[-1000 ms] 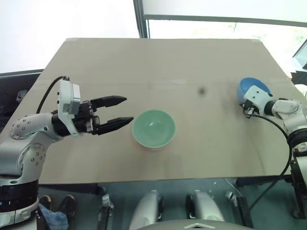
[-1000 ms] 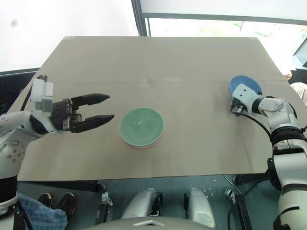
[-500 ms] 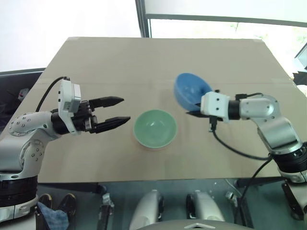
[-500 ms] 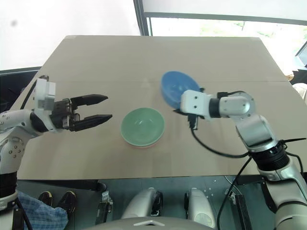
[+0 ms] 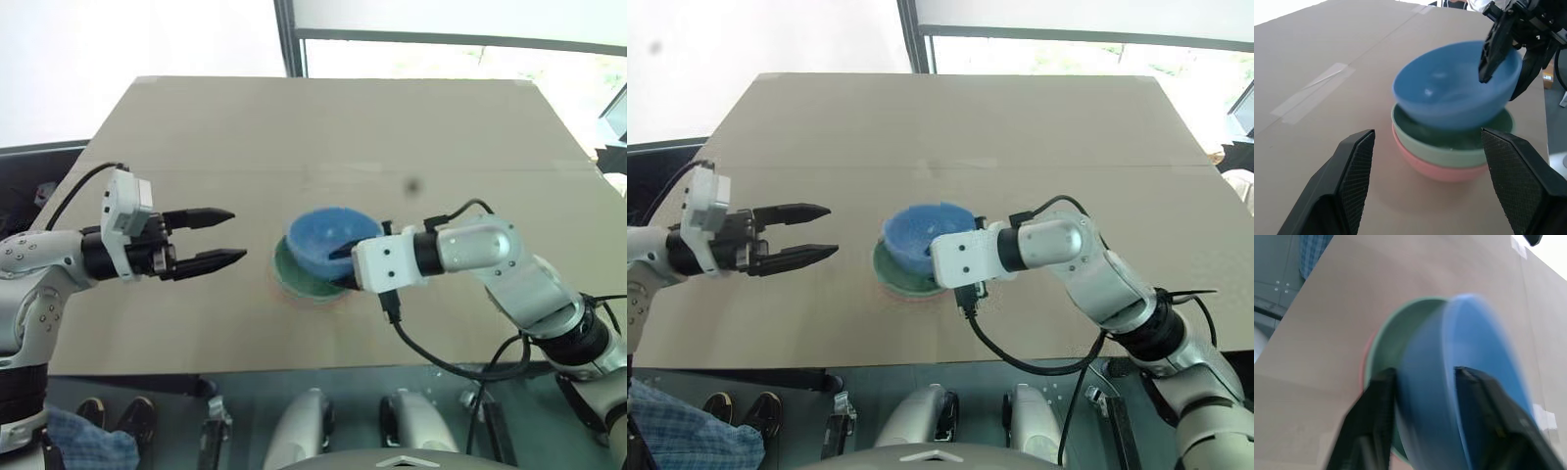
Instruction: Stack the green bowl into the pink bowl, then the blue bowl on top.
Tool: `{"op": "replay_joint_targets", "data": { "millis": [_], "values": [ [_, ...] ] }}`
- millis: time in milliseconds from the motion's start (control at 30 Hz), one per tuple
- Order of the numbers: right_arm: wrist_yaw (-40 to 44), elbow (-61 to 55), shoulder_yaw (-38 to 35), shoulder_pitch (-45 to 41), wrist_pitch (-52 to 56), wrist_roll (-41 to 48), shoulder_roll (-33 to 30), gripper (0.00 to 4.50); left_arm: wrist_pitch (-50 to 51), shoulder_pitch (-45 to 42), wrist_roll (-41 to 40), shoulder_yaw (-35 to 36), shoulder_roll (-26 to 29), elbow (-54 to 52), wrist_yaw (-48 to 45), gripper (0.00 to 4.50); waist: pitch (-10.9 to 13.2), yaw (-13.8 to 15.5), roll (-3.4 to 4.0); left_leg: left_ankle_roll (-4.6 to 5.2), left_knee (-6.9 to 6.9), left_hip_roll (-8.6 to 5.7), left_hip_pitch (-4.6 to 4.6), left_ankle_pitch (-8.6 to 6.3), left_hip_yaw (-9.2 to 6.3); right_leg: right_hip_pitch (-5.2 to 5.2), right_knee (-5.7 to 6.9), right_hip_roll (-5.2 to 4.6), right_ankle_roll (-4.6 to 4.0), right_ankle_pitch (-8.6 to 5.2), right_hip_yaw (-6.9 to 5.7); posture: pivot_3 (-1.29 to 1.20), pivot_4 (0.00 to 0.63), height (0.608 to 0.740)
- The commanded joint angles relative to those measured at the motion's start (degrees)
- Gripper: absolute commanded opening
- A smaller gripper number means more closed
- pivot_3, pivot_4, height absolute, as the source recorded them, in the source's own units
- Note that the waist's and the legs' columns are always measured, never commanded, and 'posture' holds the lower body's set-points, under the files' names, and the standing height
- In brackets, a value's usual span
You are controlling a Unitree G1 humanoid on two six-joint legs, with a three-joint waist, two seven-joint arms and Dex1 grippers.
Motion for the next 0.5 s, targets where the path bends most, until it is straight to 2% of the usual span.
{"op": "replay_joint_targets", "data": {
  "millis": [33,67,100,233,433,500],
  "values": [
    [-2.0,-0.6,-0.8,-1.5,-0.8,-0.8,1.9,3.67,-0.2,-1.6,-0.5,2.1,1.5,0.2,-0.7,3.65,0.0,0.0,0.00,0.00,0.00,0.00,0.00,0.00,-0.01,0.00,0.00,0.00,0.00,0.00,-0.01,0.00,0.150,0.740],
    [-2.6,-0.4,-1.3,-1.5,-0.7,-1.0,2.4,4.16,-0.1,-1.7,-0.5,2.1,1.5,0.2,-0.8,3.65,0.0,0.0,0.00,0.00,0.00,0.00,-0.01,0.00,-0.01,0.00,0.00,0.00,0.00,0.00,0.00,0.00,0.150,0.740],
    [-2.9,-0.3,-1.8,-1.6,-0.5,-1.0,2.6,4.39,-0.1,-1.7,-0.6,2.1,1.6,0.2,-0.9,3.65,0.0,-0.1,0.00,0.00,0.00,0.00,-0.01,0.00,-0.01,0.00,0.00,0.00,0.00,0.00,0.00,0.00,0.150,0.740],
    [-3.1,-2.2,-8.1,0.2,4.3,4.2,1.9,4.39,0.3,-1.6,-1.0,2.2,1.4,-0.3,-0.9,3.65,0.0,0.0,0.00,0.00,0.00,-0.01,-0.01,0.00,-0.01,0.00,0.00,0.00,0.00,0.00,-0.01,0.00,0.150,0.740],
    [-3.5,-7.2,-23.2,7.3,12.8,17.2,-0.3,4.39,0.5,0.7,-1.2,3.6,0.6,-1.4,0.0,3.65,0.0,0.1,-0.01,0.01,-0.04,-0.01,-0.02,-0.01,-0.05,0.03,-0.08,-0.02,0.00,0.00,-0.03,0.00,0.150,0.740],
    [-2.5,-9.4,-30.5,12.2,15.2,23.4,-1.8,4.39,0.5,2.6,-0.4,4.1,-0.1,-2.4,1.7,3.65,0.0,0.0,-0.01,0.01,-0.07,0.00,-0.02,-0.01,-0.04,0.02,-0.09,-0.02,0.00,0.00,-0.03,0.00,0.150,0.740]
  ]
}}
